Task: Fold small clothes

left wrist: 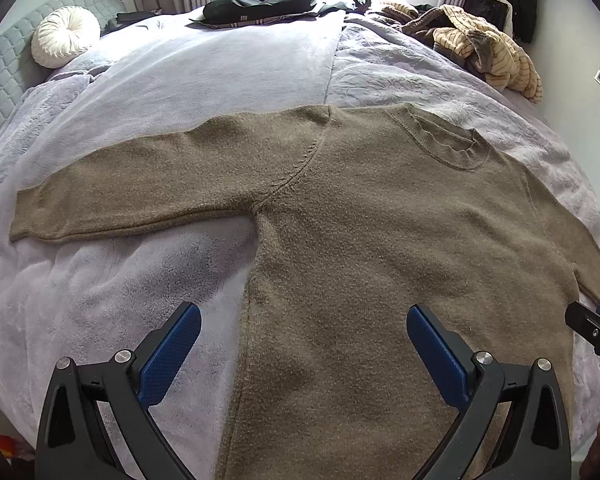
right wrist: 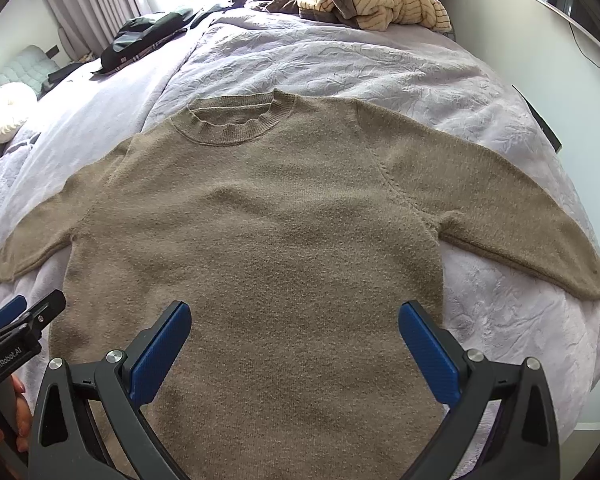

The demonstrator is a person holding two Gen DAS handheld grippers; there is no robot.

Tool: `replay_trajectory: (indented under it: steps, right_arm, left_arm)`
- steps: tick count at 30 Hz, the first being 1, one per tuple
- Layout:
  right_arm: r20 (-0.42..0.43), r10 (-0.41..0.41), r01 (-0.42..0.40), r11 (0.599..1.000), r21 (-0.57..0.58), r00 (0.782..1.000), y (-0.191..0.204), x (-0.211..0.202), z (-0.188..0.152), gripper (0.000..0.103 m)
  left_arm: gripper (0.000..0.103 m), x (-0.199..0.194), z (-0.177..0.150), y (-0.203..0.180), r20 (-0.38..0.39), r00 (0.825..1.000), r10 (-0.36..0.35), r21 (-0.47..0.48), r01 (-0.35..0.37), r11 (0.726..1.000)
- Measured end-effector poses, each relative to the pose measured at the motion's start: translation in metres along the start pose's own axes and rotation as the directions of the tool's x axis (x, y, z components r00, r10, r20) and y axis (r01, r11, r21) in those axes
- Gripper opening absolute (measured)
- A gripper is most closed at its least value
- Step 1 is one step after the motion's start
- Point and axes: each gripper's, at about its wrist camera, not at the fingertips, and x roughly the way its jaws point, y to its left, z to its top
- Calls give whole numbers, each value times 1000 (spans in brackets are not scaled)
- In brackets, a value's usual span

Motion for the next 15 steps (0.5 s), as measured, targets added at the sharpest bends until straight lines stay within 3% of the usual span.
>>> replay_trajectory:
  steps: [5,9,12,15]
  right_arm:
    - [-5,8,-8,1000,0,1000,4,2,-1,103]
    - [-10,13,-13,1000,-14,1000,15,4,-3,103]
    - [-16,23,-24,999,-30,1000,26,5,-5,103]
    - [-26,31,-32,998,-54,999,41,8,-7,103]
  left_arm:
    - [103,5,5,19,11,999,-53,-31,54,998]
    - [103,12,12,62,39,997,-60,-95,64,993]
    - [103,19,18,110,64,998,-3,-174,14,985]
    - [103,26,18,167,59,988,142,-274,-121,954]
